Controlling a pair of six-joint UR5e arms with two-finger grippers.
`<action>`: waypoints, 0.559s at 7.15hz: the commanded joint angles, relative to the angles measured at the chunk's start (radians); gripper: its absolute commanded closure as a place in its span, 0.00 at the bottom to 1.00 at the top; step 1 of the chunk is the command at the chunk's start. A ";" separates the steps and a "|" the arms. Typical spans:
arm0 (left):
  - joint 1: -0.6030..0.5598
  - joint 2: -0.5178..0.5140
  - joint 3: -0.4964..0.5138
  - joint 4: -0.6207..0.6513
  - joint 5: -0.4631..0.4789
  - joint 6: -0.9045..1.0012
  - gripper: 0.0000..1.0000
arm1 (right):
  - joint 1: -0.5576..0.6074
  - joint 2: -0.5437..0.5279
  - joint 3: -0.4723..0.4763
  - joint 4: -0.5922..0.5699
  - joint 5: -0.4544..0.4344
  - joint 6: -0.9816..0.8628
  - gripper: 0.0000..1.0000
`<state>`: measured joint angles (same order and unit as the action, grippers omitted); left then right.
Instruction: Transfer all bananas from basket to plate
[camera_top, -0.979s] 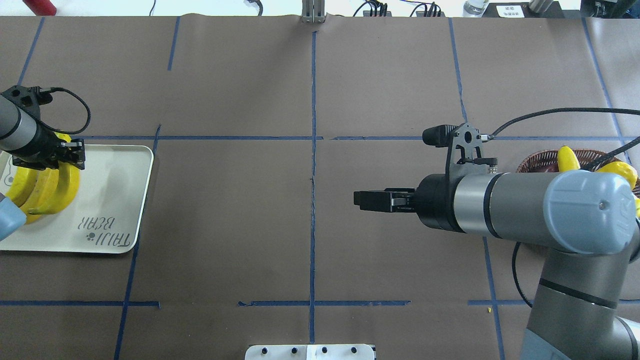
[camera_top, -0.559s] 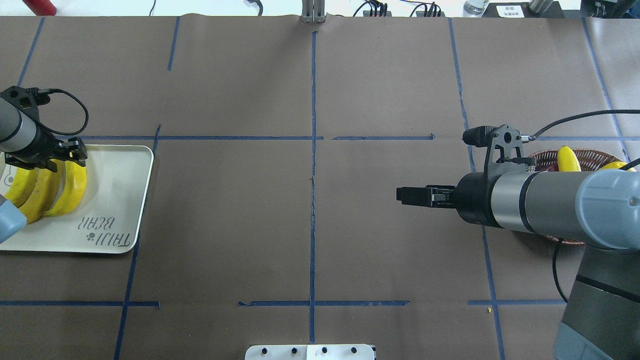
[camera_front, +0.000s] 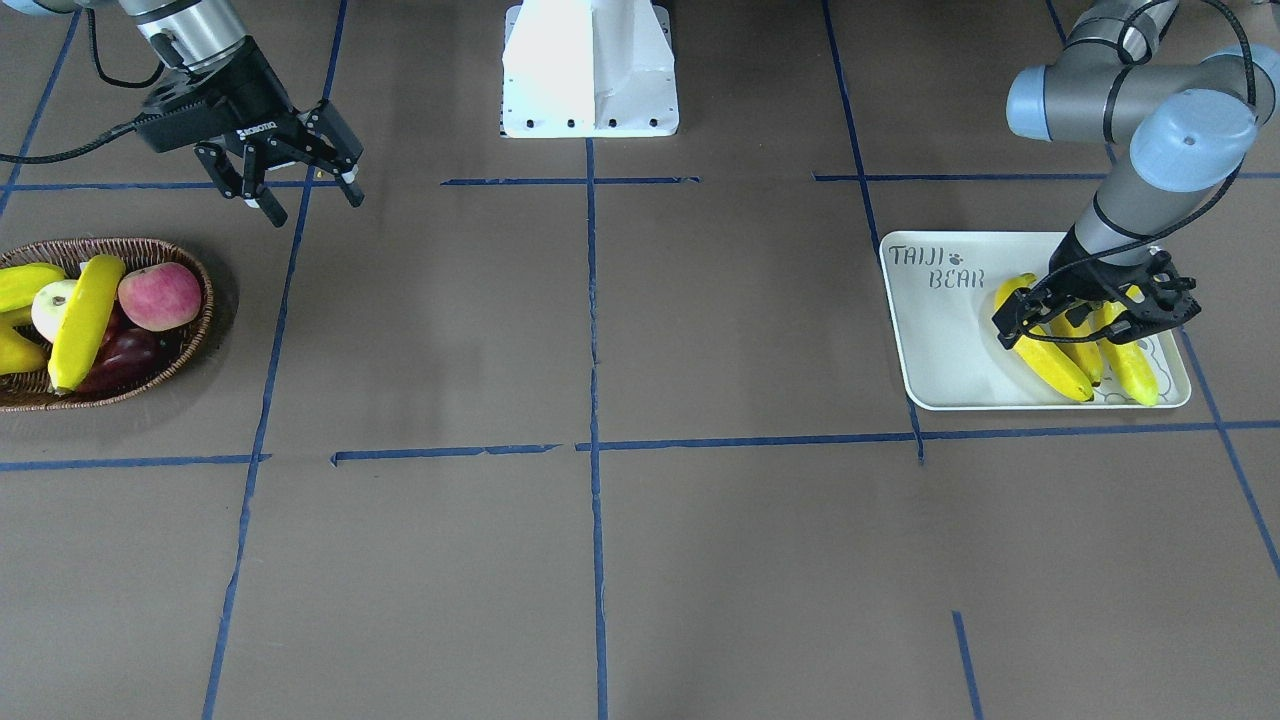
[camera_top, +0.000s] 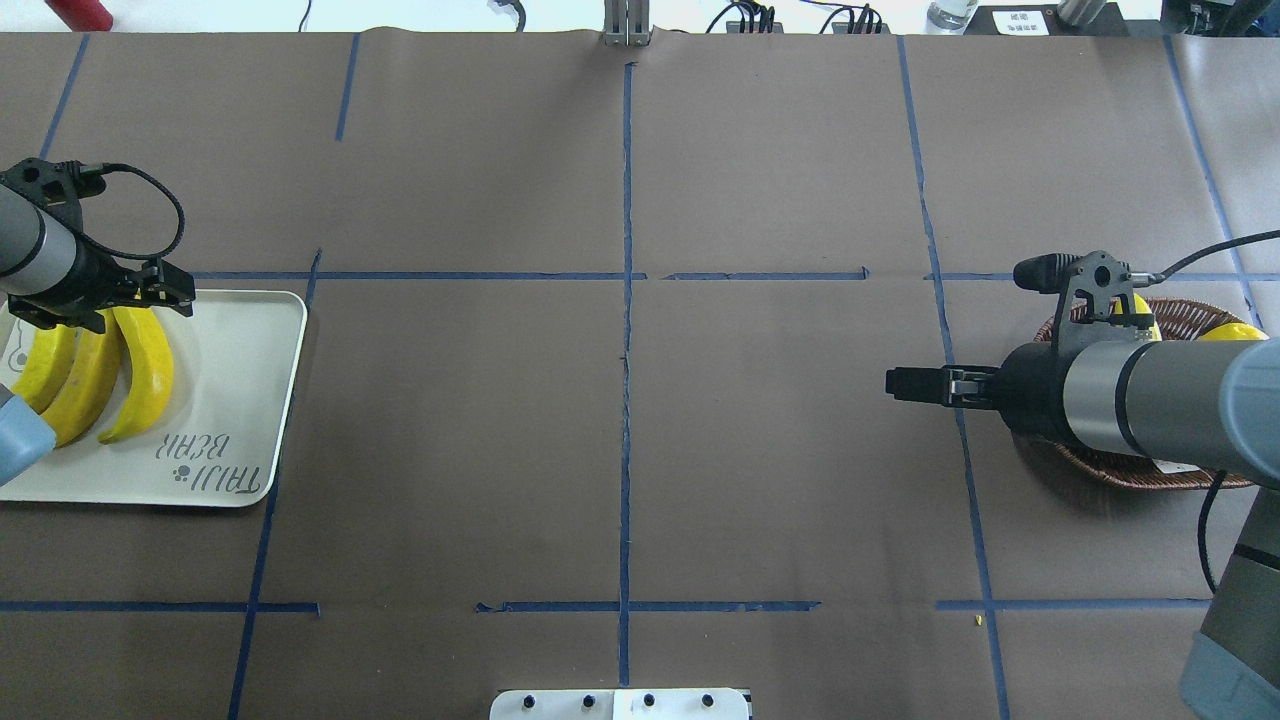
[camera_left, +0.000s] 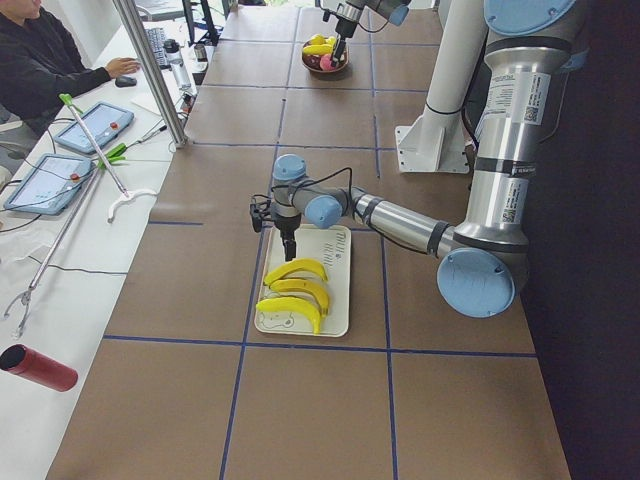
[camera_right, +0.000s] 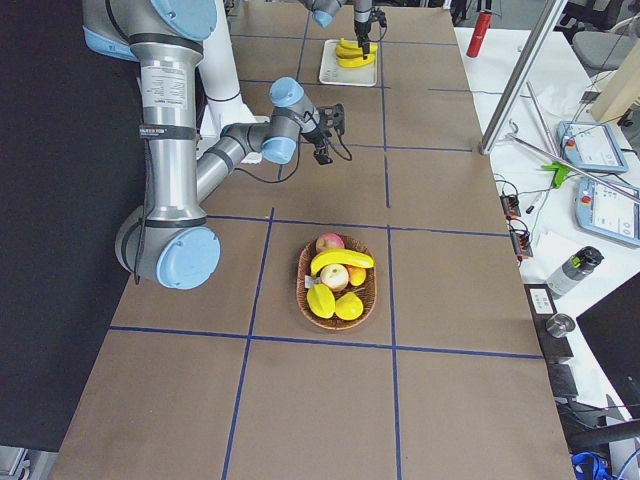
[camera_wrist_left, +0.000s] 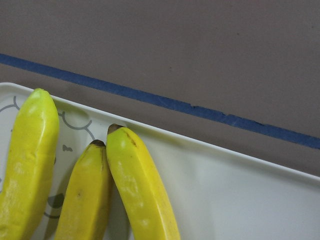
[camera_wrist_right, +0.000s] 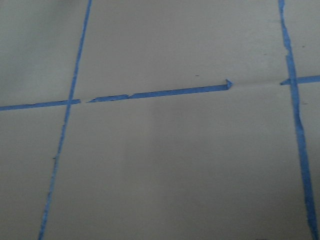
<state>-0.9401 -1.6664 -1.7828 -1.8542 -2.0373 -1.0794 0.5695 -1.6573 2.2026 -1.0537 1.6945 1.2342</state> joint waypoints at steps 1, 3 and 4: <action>0.000 -0.001 -0.166 0.099 -0.048 -0.010 0.01 | 0.065 -0.141 0.003 0.004 0.026 -0.157 0.00; 0.023 -0.021 -0.263 0.164 -0.063 -0.109 0.01 | 0.168 -0.208 -0.029 -0.002 0.116 -0.373 0.00; 0.050 -0.039 -0.263 0.164 -0.061 -0.147 0.01 | 0.240 -0.187 -0.053 -0.090 0.187 -0.390 0.00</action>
<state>-0.9176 -1.6852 -2.0261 -1.7027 -2.0964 -1.1763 0.7318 -1.8451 2.1763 -1.0750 1.8130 0.9095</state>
